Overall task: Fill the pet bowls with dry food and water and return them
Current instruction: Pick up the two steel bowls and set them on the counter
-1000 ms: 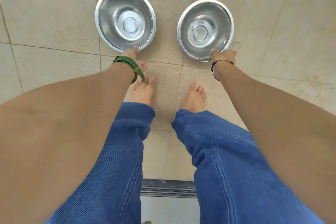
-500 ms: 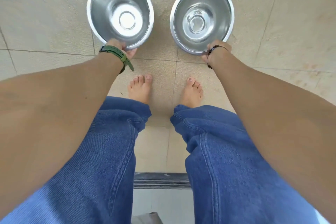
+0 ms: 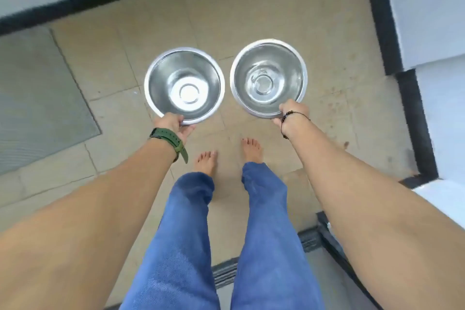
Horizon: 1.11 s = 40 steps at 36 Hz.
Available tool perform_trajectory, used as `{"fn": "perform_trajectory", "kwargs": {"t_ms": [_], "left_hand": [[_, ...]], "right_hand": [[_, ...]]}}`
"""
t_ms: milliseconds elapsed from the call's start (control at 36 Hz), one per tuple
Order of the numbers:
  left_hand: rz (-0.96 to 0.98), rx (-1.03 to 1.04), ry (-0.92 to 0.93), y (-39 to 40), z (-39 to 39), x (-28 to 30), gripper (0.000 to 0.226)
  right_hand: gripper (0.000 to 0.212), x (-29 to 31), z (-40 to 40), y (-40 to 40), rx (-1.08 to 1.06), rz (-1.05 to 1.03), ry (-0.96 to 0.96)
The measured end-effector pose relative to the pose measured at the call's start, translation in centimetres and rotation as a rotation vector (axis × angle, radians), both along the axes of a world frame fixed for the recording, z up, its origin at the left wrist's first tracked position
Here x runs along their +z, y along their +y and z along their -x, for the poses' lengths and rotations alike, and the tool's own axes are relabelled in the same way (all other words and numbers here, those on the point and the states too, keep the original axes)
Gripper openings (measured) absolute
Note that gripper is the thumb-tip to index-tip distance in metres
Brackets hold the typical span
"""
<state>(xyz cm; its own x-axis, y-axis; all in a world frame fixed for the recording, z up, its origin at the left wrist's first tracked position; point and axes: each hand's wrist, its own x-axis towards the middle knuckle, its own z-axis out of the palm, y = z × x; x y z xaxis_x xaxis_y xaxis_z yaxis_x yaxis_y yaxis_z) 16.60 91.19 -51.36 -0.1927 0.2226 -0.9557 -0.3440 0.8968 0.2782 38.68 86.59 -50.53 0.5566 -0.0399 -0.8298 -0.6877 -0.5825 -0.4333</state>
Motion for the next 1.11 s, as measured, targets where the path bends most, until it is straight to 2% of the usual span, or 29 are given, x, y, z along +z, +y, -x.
{"fn": "perform_trajectory", "kwargs": {"t_ms": [56,139,222,389,500,556,639,750,861,1000,1111], "left_hand": [[-0.06,-0.065,-0.043,0.1,-1.7,4.5,0.036],[-0.183,-0.204,-0.054,1.0,-2.6,9.3,0.035],[-0.282,-0.372,-0.059,1.0,-3.7,14.1,0.052],[-0.439,-0.721,-0.168,-1.2,-7.9,22.1,0.055],[-0.537,-0.977,-0.266,-5.0,-11.2,25.4,0.057],[-0.559,-1.077,-0.316,-7.9,-12.7,27.0,0.058],[-0.569,-1.252,-0.389,-13.3,-14.2,29.4,0.055],[-0.558,-1.456,-0.467,-21.6,-14.7,32.3,0.047],[-0.54,-1.641,-0.585,-30.3,-13.3,34.2,0.036],[-0.493,-1.874,-0.661,-40.8,-10.4,34.7,0.049],[-0.425,-2.06,-0.746,-48.8,-7.7,35.3,0.039]], "right_hand": [[0.041,3.7,-0.5,-1.4,0.009,-0.053,0.014],[0.041,8.5,-1.4,-3.9,-0.103,-0.124,-0.018],[0.037,13.3,-1.8,-7.0,-0.194,-0.187,-0.062],[0.027,20.4,-3.4,-15.5,-0.447,-0.333,-0.241],[0.024,23.8,-3.5,-22.8,-0.619,-0.414,-0.352],[0.017,25.2,-2.6,-26.9,-0.696,-0.434,-0.398],[0.022,27.1,0.1,-33.8,-0.806,-0.455,-0.499],[0.017,29.3,5.7,-43.5,-0.97,-0.393,-0.599],[0.021,31.1,12.3,-52.4,-1.184,-0.368,-0.667],[0.027,32.7,21.0,-61.6,-1.379,-0.241,-0.716],[0.029,33.6,27.0,-67.3,-1.507,-0.147,-0.755]]}}
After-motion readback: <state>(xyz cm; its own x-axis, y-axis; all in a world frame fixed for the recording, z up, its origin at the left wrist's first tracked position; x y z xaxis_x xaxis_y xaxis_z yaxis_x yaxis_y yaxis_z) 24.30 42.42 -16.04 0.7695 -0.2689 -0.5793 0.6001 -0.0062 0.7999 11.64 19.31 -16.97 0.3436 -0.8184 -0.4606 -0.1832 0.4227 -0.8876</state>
